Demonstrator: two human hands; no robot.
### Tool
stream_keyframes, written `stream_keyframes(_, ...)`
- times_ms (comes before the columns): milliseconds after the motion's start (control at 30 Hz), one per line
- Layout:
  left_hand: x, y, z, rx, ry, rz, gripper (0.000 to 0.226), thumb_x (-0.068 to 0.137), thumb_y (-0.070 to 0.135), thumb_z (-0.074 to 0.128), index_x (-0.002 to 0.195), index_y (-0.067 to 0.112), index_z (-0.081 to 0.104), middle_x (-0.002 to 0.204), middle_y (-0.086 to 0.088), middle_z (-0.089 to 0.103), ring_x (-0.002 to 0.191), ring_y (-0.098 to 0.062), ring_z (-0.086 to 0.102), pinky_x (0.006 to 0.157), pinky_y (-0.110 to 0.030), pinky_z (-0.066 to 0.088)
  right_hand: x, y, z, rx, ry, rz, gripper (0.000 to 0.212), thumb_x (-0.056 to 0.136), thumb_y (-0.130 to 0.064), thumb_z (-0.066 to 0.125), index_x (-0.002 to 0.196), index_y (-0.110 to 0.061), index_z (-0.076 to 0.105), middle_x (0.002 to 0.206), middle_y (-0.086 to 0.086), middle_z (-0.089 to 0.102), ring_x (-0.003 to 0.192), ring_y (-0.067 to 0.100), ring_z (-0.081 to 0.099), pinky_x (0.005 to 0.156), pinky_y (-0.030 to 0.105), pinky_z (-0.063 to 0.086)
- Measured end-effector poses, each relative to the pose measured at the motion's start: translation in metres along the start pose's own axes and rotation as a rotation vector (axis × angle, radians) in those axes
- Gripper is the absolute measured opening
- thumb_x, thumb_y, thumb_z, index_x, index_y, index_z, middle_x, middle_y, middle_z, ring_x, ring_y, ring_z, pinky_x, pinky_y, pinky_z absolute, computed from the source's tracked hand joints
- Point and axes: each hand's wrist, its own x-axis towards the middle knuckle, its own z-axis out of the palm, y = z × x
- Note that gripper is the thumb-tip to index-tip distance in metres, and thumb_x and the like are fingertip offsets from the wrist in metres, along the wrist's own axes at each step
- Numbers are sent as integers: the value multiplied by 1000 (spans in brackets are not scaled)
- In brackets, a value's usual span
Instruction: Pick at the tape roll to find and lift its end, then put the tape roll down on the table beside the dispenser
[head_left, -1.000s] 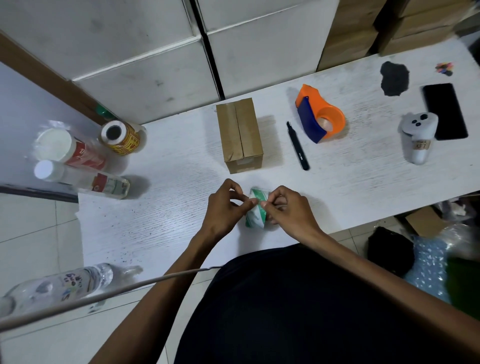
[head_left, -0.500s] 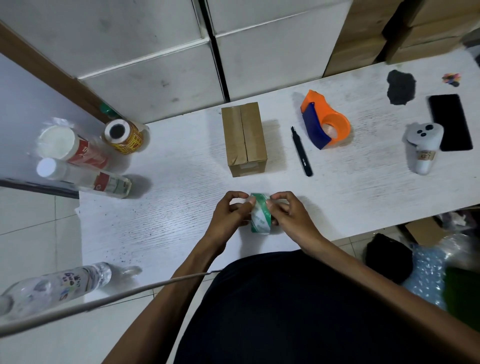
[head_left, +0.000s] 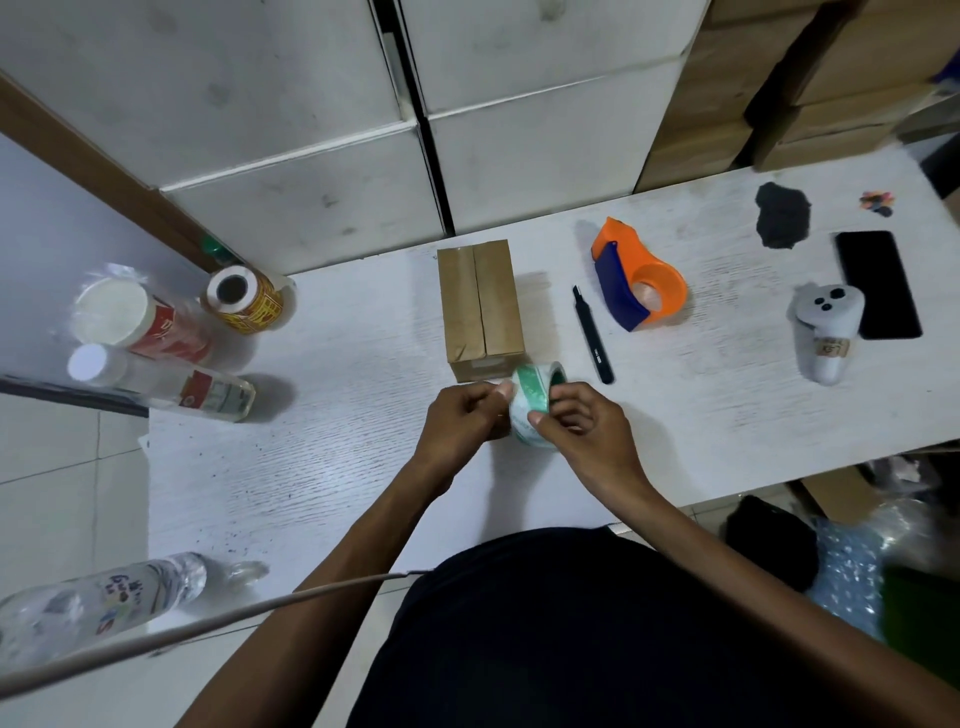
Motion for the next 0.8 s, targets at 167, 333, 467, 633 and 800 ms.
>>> stream_keyframes(167,9,23,-11,480,455,355,13,87,36,67,91,24,66,81,10,70,75,-4,66,67,-25,51,12,-2,-11,-169,86,-114,22,81,-19,77,100,-18,67,86,0,70,76,8,64,68,11,50)
stream_keyframes(333,38,29,-27,860,308,542,48,82,29,72,127,19,56,131,-5,56,113,-29,53,84,-38,51,38,-8,-17,-264,113,-181,23,81,-16,76,102,-13,67,86,0,68,75,7,60,69,10,47)
stream_keyframes(467,50,24,-28,1016,209,636,56,78,31,75,129,14,56,136,-10,53,121,-34,50,88,-44,53,54,-14,-22,-295,138,-209,24,82,-15,75,104,-11,67,89,3,68,77,11,60,68,7,46)
stream_keyframes(633,51,16,-30,1120,203,667,55,76,18,76,127,14,55,134,-9,54,124,-32,46,76,-43,56,65,-25,-32,-269,164,-265,23,84,-12,71,106,-9,64,90,5,65,75,8,55,67,5,43)
stream_keyframes(800,48,21,-28,1152,209,639,53,78,20,75,128,17,57,136,-4,54,128,-28,46,66,-36,56,72,-36,-37,-106,188,-172,14,91,-19,65,104,-16,61,86,-6,62,78,10,59,69,27,50)
